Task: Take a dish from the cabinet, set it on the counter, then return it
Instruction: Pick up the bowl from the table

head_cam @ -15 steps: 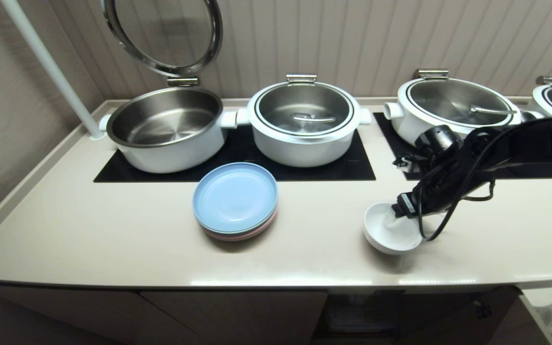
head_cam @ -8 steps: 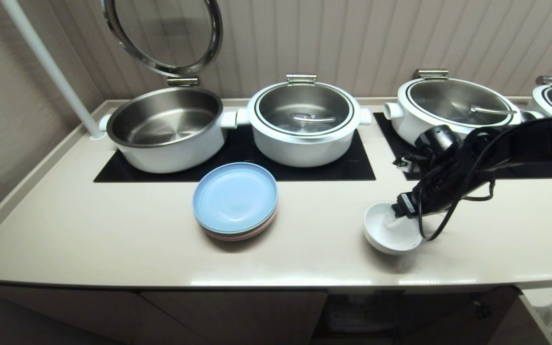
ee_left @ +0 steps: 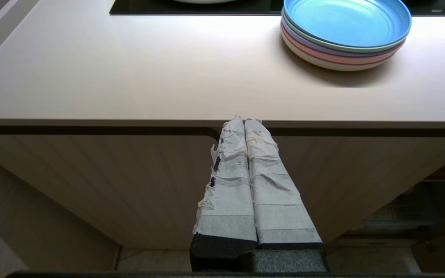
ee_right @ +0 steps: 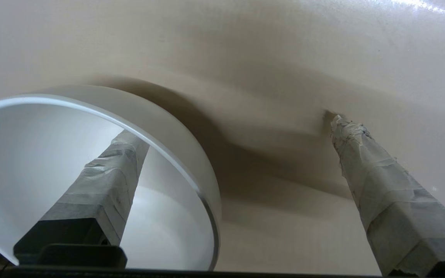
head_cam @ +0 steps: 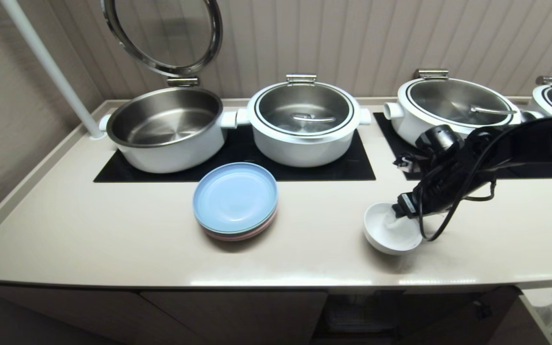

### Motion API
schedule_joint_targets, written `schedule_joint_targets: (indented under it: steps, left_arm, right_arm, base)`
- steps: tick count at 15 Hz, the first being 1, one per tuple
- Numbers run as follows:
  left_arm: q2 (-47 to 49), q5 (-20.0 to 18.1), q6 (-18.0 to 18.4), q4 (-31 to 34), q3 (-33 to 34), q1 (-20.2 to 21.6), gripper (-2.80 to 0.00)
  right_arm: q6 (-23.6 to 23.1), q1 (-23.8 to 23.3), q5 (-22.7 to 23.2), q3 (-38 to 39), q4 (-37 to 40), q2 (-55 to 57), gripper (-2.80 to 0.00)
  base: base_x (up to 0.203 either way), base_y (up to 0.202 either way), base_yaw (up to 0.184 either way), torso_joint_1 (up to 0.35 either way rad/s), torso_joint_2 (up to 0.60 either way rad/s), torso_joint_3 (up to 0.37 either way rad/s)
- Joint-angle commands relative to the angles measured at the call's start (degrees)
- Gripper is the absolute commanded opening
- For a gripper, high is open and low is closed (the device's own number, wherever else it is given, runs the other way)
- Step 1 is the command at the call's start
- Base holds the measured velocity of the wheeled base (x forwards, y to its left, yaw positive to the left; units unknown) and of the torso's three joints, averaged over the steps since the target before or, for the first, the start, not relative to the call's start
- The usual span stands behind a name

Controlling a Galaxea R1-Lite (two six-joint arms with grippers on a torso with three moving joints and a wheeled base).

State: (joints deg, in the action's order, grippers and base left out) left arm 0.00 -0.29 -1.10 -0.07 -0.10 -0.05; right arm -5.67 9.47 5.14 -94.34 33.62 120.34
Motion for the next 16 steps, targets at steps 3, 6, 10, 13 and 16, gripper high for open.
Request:
schedule_joint_targets:
  steps: [3, 6, 10, 13, 16]
  left_arm:
    - [0.00, 0.03, -0.05, -0.01, 0.01, -0.04, -2.80]
    - [0.00, 0.03, -0.05, -0.01, 0.01, -0.03, -2.80]
    - [0.00, 0.03, -0.05, -0.01, 0.01, 0.05, -2.80]
    - [0.00, 0.03, -0.05, -0.01, 0.01, -0.03, -2.80]
    - [0.00, 0.03, -0.05, -0.01, 0.01, -0.04, -2.80]
  right_arm:
    - [-0.04, 0.11, 0.04, 0.13, 0.22, -0.37, 0.00]
    - [-0.04, 0.28, 0.04, 0.65, 0.13, -0.72, -2.80]
    - [-0.04, 0.37, 0.04, 0.98, 0.22, -1.07, -2.80]
    - [0.03, 0.37, 0.11, 0.92, 0.22, -1.10, -2.80]
    - [0.04, 0.46, 0.13, 0.92, 0.22, -1.07, -2.80]
  base:
    - [0.000, 0.000, 0.000, 0.000, 0.00, 0.000]
    - [0.000, 0.000, 0.000, 0.000, 0.00, 0.000]
    - [0.000, 0.000, 0.000, 0.000, 0.00, 0.000]
    - [0.000, 0.000, 0.000, 0.000, 0.00, 0.000]
    - [0.000, 0.000, 0.000, 0.000, 0.00, 0.000]
